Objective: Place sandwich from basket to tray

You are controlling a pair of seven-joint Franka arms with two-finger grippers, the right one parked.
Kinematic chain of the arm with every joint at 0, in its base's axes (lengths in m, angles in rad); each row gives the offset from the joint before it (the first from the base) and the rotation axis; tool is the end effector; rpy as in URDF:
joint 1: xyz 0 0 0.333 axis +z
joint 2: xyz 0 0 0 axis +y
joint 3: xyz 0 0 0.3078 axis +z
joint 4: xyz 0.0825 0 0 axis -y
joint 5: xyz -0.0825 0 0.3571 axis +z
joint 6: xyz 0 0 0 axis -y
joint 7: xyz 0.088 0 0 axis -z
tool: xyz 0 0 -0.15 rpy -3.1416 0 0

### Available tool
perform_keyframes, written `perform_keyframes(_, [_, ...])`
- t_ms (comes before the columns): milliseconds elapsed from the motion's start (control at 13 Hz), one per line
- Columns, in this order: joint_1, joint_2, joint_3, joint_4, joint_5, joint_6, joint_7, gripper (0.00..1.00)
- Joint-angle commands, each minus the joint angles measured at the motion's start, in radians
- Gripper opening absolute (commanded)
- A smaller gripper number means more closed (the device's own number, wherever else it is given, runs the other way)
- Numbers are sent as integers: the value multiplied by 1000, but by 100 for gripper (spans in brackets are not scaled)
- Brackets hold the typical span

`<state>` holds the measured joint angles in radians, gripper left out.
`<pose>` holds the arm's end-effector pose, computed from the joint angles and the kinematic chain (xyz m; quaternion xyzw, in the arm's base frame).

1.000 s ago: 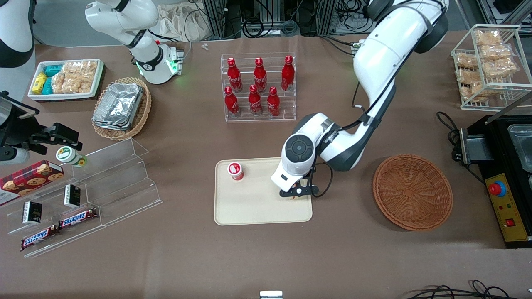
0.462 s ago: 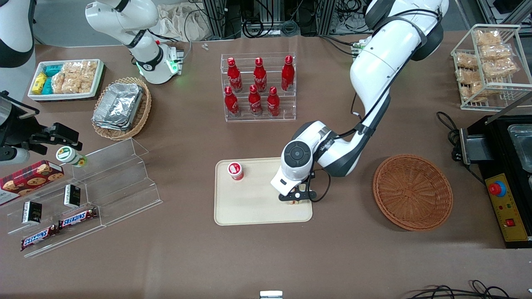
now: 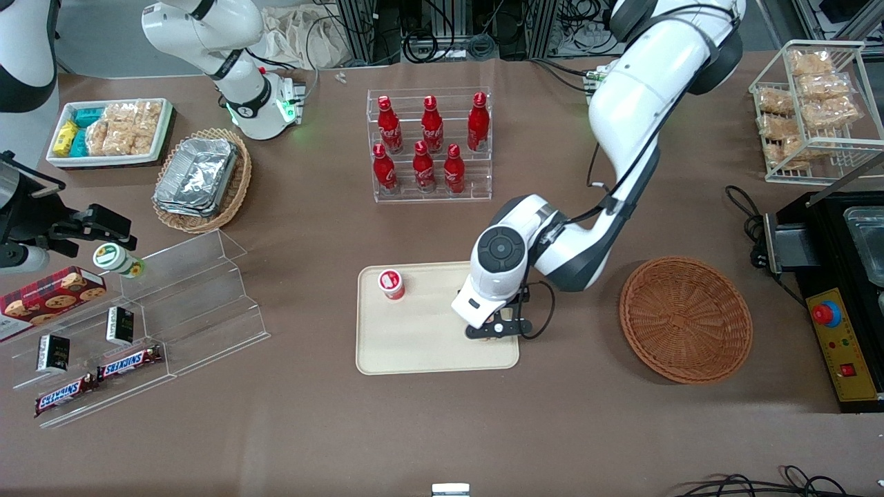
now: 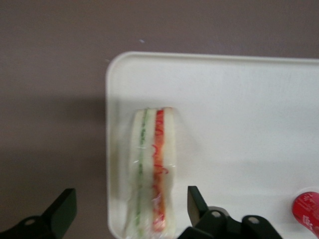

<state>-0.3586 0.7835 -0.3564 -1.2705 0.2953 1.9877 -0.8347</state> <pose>0.5891 -0.4010 0.2661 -0.9989 -0.0456 0.0002 0.0132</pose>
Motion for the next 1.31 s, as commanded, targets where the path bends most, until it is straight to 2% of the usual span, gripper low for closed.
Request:
perform_keyframes(0, [78,-149,-4,-23,-75,-136,8,100])
perform_keyframes(77, [108,-200,-3,-29,-120,-174,23,100])
perform_keyframes(308, [191,-317,-4,-32,-146,-350,139,100])
perform_keyframes(385, [229,-358,-3,-47,-180,-386,182,100])
perform_keyframes(538, [320,-461,4,-140,-228,-379,326,100])
perform_keyframes(692, [313,-561,124,-241,-251,-351,481,100])
perform_keyframes(846, [291,-692,245,-416,-301,-253,673,100])
perform_keyframes(1000, [242,-786,365,-544,-308,-207,843,100])
perform_keyframes(1231, [239,-791,454,-535,-303,-266,1072,100])
